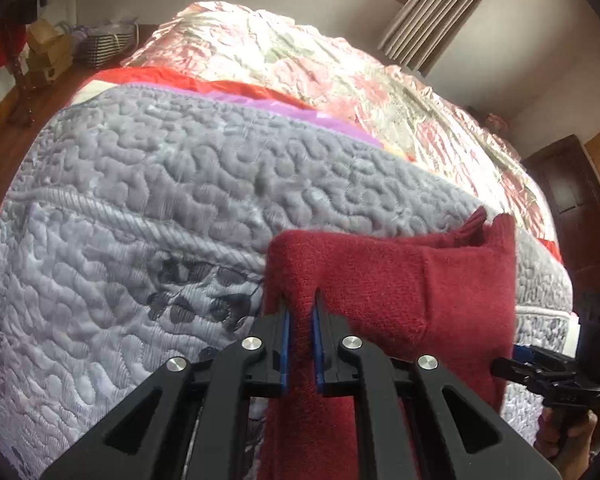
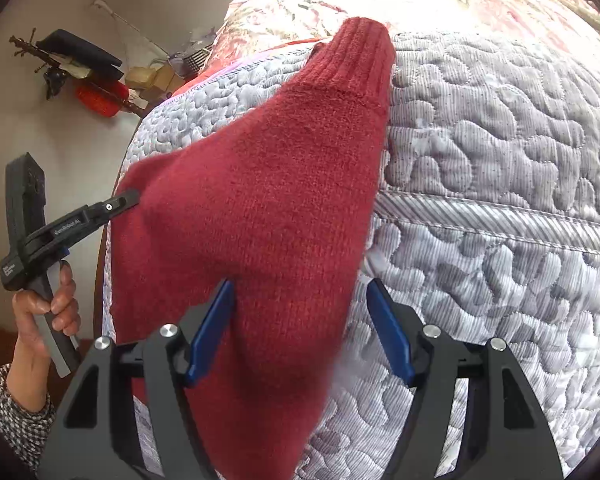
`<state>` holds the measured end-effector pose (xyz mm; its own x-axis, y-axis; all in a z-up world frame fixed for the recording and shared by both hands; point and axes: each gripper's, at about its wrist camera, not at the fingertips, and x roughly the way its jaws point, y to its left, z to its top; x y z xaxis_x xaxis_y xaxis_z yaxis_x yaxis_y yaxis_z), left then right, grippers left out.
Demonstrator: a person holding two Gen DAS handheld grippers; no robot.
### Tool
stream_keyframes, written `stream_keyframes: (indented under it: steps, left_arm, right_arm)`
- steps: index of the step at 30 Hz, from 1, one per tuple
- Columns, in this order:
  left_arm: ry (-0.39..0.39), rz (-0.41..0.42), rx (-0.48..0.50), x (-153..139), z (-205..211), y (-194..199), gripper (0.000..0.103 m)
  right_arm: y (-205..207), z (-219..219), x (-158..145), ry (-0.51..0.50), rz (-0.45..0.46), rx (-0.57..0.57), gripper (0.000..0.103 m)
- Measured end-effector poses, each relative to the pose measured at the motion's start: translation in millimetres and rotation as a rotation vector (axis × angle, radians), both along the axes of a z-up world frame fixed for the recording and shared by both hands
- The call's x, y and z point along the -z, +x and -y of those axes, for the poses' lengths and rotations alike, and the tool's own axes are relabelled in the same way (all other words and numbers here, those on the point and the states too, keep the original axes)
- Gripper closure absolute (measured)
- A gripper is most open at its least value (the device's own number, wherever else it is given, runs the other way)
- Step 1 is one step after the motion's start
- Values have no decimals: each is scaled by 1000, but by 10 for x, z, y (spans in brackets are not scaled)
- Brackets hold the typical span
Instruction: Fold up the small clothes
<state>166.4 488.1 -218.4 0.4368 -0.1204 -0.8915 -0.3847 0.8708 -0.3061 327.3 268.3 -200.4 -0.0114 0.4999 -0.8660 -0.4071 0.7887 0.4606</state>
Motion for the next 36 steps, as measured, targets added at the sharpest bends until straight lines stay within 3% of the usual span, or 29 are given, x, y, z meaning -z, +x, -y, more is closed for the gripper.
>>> stream_keyframes:
  steps: [4, 5, 6, 9, 11, 17, 25, 26, 29, 30, 31, 36]
  left_arm:
    - [-58, 0, 15, 91, -39, -17, 89]
    - [-73, -2, 16, 57, -50, -24, 79]
    - [-88, -4, 19, 22, -63, -52, 60]
    - [-124, 6, 64, -64, -44, -166, 30]
    - [-168, -6, 96, -39, -16, -272, 22]
    - [-253, -56, 126, 246, 58, -429, 22]
    - [-364, -62, 158, 541, 163, -213, 21]
    - [-369, -59, 164, 549, 173, -200, 24]
    - [-397, -43, 183, 544, 229, -174, 49]
    - [-398, -41, 185, 538, 239, -178, 55]
    - [-395, -38, 186, 532, 254, -178, 58]
    - [-433, 6, 166, 454, 269, -280, 68]
  right_arm:
    - [27, -5, 11, 0, -9, 2, 35]
    - [28, 13, -15, 3, -9, 3, 34]
    - [17, 45, -44, 6, -7, 4, 34]
    - [-36, 180, -130, 18, 4, -3, 30]
    - [-86, 222, -152, 34, -2, -5, 29]
    - [-214, 315, -25, 51, -49, -6, 28]
    - [-157, 187, 262, 83, -137, 2, 25]
    - [-152, 175, 293, 85, -145, 5, 24]
    - [-145, 136, 333, 98, -156, 11, 26]
    - [-153, 130, 335, 113, -162, 9, 39]
    - [-155, 119, 347, 144, -190, 10, 48]
    - [-196, 245, 242, 205, -196, 25, 61]
